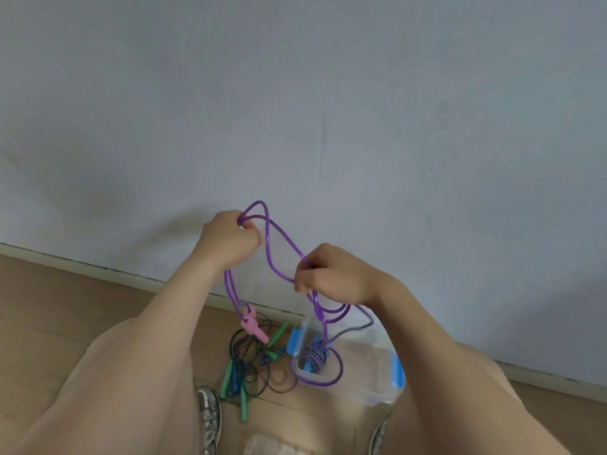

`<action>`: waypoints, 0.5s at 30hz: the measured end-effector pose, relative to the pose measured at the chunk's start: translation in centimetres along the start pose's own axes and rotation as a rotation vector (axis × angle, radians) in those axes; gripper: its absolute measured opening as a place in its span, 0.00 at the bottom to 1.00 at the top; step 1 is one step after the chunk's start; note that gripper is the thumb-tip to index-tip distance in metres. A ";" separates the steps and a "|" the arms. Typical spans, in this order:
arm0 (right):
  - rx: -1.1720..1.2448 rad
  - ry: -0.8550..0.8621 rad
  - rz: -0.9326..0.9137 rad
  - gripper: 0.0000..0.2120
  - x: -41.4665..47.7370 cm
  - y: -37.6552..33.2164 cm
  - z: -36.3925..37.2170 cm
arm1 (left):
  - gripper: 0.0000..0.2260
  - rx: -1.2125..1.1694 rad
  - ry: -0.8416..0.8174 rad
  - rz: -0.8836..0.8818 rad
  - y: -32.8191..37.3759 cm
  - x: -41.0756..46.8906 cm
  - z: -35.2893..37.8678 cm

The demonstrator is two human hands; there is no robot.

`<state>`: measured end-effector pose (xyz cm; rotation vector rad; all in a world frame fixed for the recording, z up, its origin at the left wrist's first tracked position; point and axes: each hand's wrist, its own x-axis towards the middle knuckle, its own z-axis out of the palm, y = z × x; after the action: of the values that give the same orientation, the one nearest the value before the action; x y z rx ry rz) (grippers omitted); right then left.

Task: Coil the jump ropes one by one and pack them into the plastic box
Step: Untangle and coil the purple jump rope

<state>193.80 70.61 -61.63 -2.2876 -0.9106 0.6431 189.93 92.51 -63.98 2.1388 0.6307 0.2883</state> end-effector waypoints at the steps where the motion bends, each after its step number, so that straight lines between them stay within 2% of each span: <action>1: 0.020 0.073 -0.012 0.18 -0.1 -0.1 -0.1 | 0.06 0.123 -0.026 0.007 -0.4 0.0 0.1; 3: 0.104 0.212 -0.047 0.18 -0.3 -0.3 -0.3 | 0.06 0.259 -0.004 0.012 -0.8 -0.1 0.1; 5: 0.204 0.278 -0.115 0.17 -0.6 -0.5 -0.5 | 0.09 0.255 0.069 0.004 -0.7 -0.1 0.1; 8: 0.239 0.212 -0.180 0.15 -0.9 -0.5 -0.6 | 0.13 0.211 0.153 0.040 -0.4 -0.3 0.4; 10: 0.293 0.131 -0.208 0.16 -1.0 -0.8 -0.6 | 0.17 0.181 0.188 0.130 -0.1 -0.5 0.8; 13: 0.338 0.075 -0.239 0.17 -1.1 -1.3 -0.4 | 0.25 0.101 0.076 0.412 0.7 -1.0 1.1; 15: 0.347 0.092 -0.240 0.16 -0.9 -1.1 -0.4 | 0.18 0.045 -0.100 0.547 1.5 -1.5 1.1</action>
<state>192.93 70.48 -60.42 -1.8520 -0.9312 0.5380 189.62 90.24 -63.42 2.3221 -0.0191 0.4597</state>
